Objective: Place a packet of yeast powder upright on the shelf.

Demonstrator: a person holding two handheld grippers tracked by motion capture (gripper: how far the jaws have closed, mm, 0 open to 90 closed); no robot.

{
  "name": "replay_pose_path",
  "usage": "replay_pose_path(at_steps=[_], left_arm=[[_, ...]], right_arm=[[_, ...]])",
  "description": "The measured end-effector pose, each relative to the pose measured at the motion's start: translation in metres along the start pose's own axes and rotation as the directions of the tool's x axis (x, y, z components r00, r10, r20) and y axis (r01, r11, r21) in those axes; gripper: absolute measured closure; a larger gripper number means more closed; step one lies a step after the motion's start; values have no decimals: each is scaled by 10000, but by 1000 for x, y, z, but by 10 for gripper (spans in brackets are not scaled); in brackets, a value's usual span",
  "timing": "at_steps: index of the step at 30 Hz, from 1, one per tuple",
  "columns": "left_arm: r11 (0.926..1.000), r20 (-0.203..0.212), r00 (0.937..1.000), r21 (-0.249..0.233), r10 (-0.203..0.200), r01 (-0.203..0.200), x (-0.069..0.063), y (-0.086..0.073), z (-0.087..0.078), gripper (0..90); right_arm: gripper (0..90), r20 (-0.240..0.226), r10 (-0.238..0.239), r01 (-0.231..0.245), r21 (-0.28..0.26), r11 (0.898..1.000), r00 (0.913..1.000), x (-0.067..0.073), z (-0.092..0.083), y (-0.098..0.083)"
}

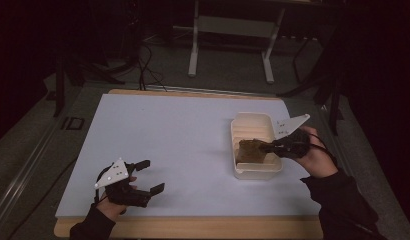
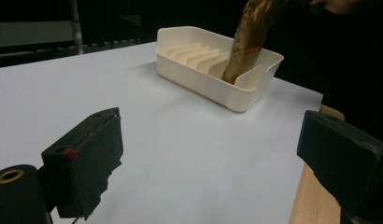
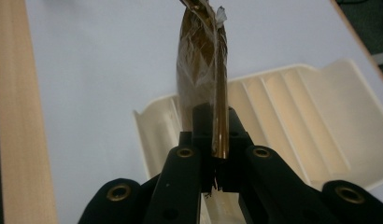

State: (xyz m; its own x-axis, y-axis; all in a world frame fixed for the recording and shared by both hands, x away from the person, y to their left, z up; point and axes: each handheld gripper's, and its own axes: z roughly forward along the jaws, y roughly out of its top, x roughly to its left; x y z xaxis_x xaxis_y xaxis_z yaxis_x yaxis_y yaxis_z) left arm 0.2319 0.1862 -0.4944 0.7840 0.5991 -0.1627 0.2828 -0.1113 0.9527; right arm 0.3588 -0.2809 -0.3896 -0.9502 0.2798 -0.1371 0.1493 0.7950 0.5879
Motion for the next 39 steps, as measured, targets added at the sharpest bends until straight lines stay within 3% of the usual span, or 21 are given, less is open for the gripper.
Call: replay_pose_path(at_steps=[4, 12, 18, 29, 34, 39], left_arm=[[10000, 0, 10000, -1, -25, 25, 0, 0, 0, 78], [10000, 43, 10000, 19, -2, 2, 0, 0, 1, 78], [10000, 63, 10000, 36, -22, 22, 0, 0, 1, 78], [10000, 57, 10000, 13, 2, -2, -1, 0, 1, 78], [10000, 72, 10000, 16, 5, -5, -2, 1, 1, 78], [10000, 109, 9999, 26, 33, -33, -2, 0, 1, 78]], right_arm=[[874, -156, 443, -449, -390, 9982, 9989, -7, 2, -10], [781, 196, 538, -530, -397, 9978, 9984, -4, -7, -9], [597, 685, 1229, -1153, -1053, 9877, 9900, 0, -25, -1], [398, 1338, 1454, -1115, -2330, 9661, 9803, 21, -46, 19], [350, 1645, 1507, -1072, -2470, 9631, 9748, 34, -44, 26], [322, 1470, 1360, -943, -2605, 9609, 9797, 52, -38, 32]])
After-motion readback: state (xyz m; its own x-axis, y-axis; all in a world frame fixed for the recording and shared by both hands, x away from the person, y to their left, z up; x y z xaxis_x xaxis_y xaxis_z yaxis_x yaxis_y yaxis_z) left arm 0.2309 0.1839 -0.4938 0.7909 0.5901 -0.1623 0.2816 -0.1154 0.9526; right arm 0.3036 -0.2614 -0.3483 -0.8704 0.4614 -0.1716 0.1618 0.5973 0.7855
